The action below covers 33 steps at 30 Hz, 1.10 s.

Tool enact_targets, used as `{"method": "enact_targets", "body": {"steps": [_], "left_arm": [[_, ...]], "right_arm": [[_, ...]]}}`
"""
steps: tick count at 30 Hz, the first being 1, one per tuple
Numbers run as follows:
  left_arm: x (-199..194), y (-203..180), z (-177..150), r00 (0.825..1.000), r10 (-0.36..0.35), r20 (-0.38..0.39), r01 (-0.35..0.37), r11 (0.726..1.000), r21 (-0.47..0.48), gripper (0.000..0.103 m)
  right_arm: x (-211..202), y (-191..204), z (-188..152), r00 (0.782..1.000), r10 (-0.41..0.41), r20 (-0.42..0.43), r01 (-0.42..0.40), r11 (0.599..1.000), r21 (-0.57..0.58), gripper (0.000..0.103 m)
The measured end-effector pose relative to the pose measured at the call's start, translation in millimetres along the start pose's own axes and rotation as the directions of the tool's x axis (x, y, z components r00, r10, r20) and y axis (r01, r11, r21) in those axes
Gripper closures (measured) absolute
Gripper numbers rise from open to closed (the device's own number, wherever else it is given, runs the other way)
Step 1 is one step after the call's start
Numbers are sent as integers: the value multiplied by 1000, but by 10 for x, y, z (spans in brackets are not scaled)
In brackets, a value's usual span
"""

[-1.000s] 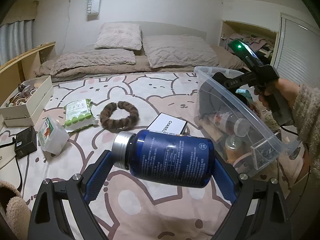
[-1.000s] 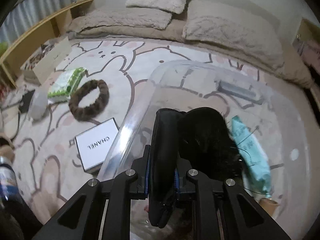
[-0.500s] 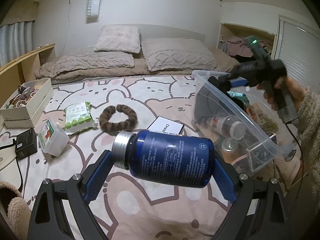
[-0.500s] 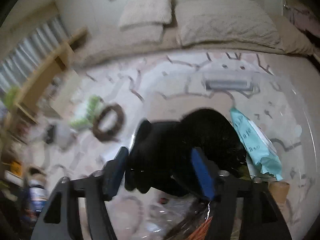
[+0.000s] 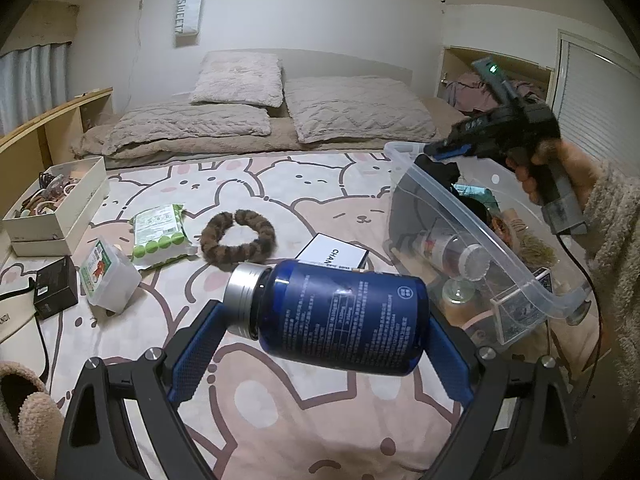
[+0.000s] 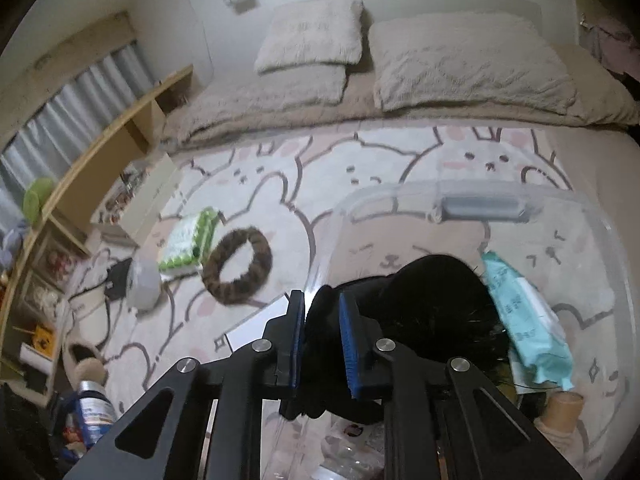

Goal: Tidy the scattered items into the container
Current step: 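Open the right tool to release the black cloth inside the bin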

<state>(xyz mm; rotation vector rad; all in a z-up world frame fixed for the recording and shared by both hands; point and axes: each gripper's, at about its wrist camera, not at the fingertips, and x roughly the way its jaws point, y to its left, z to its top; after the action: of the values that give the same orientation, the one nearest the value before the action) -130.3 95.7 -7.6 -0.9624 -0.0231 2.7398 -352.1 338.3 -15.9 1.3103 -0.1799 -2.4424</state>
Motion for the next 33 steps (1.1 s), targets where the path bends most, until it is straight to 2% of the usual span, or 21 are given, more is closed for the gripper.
{"method": "enact_targets", "body": {"steps": [2, 5, 9, 11, 15, 17, 19, 22, 24, 25, 28, 30, 31, 32, 33], "left_arm": [[-11, 21, -8, 1000, 3, 1, -3, 1000, -3, 8], [-5, 42, -12, 1000, 5, -1, -5, 1000, -8, 8], [6, 20, -15, 1000, -4, -3, 4, 1000, -7, 8], [11, -1, -9, 1000, -11, -4, 11, 1000, -3, 8], [25, -58, 38, 1000, -25, -5, 25, 1000, 8, 8], [36, -90, 74, 999, -36, -3, 36, 999, 16, 8], [56, -132, 124, 999, -43, 0, 43, 999, 24, 8], [90, -196, 214, 998, -68, 8, 68, 997, 27, 8], [120, -252, 279, 995, -96, 10, 96, 995, 30, 8], [138, -289, 319, 994, -111, 11, 111, 993, 35, 8], [198, -414, 462, 990, -138, 19, 137, 989, 54, 8], [241, -491, 552, 988, -154, 19, 152, 987, 61, 8], [266, -536, 603, 986, -164, 19, 163, 985, 65, 8], [285, -571, 646, 985, -173, 19, 171, 983, 69, 8], [301, -602, 685, 984, -179, 19, 177, 982, 72, 8]], "right_arm": [[78, -17, -48, 999, 11, -37, -11, 1000, 2, 86], [55, -73, -89, 999, 16, -34, -15, 1000, 15, 85], [139, -154, -182, 996, -18, -92, 20, 1000, 20, 85], [143, -166, -240, 995, -6, -102, 7, 1000, 17, 85], [-59, -236, -225, 997, 60, -48, -58, 997, 47, 85], [-223, -221, -228, 998, 64, -6, -64, 998, -9, 85], [-377, -207, -250, 999, 14, 37, -11, 996, -83, 85], [-535, -176, -306, 991, -111, 75, 125, 969, -215, 85], [-540, -157, -392, 975, -213, 60, 221, 922, -317, 85], [-533, -155, -436, 969, -240, 56, 244, 904, -352, 85], [-526, -120, -606, 961, -268, 70, 270, 852, -449, 85], [-523, -75, -690, 955, -283, 90, 290, 818, -496, 70], [-525, -58, -719, 953, -284, 101, 295, 807, -512, 44], [-537, -39, -740, 953, -280, 115, 297, 798, -524, 34], [-555, -19, -750, 953, -274, 127, 298, 791, -534, 34]]}}
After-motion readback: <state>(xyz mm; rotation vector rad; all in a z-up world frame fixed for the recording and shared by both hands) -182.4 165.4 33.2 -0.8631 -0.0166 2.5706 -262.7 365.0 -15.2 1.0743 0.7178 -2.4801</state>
